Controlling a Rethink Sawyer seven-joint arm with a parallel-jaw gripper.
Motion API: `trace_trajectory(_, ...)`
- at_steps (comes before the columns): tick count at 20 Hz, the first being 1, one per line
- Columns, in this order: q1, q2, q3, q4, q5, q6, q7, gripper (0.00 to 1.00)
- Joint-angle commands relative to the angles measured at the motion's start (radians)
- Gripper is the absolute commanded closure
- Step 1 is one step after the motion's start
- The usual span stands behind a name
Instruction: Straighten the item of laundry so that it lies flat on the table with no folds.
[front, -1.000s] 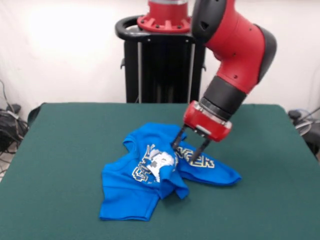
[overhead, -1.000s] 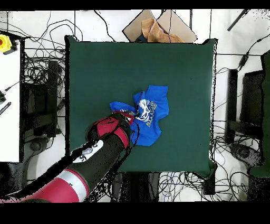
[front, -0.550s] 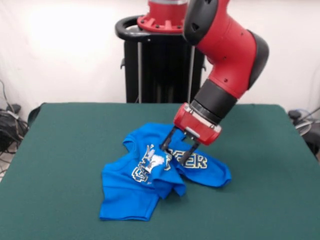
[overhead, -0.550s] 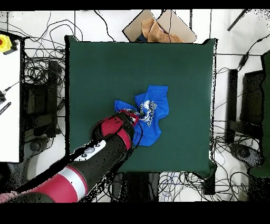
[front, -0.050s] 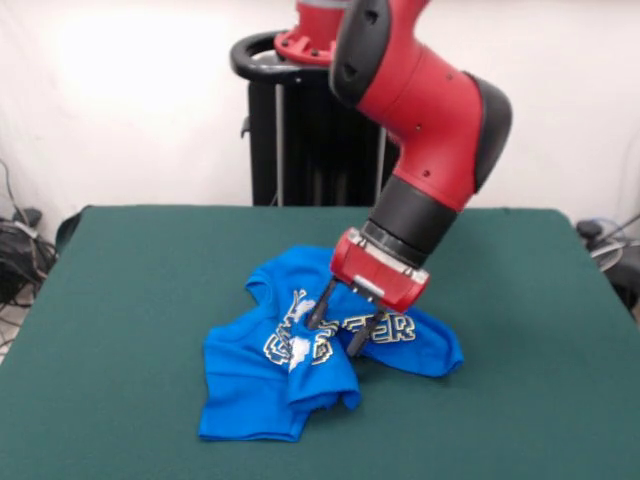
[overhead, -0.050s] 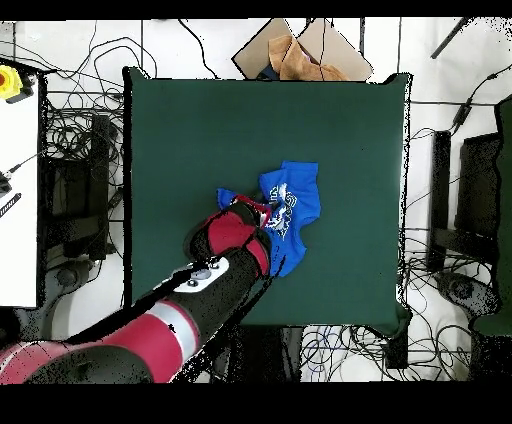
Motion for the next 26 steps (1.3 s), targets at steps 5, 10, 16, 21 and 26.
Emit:
trace_trajectory(5,-0.084,-0.058,0.271,-0.107,0.052,0.09,0.133,0.0)
trace_trajectory(10,-0.121,-0.07,0.314,-0.113,0.042,0.116,0.118,0.0)
trace_trajectory(16,-0.081,-0.053,0.268,-0.138,0.087,0.177,0.137,0.0)
trace_trajectory(21,-0.045,-0.032,0.213,-0.168,0.106,0.228,0.141,0.0)
trace_trajectory(26,-0.043,-0.027,0.205,-0.177,0.104,0.235,0.141,0.0)
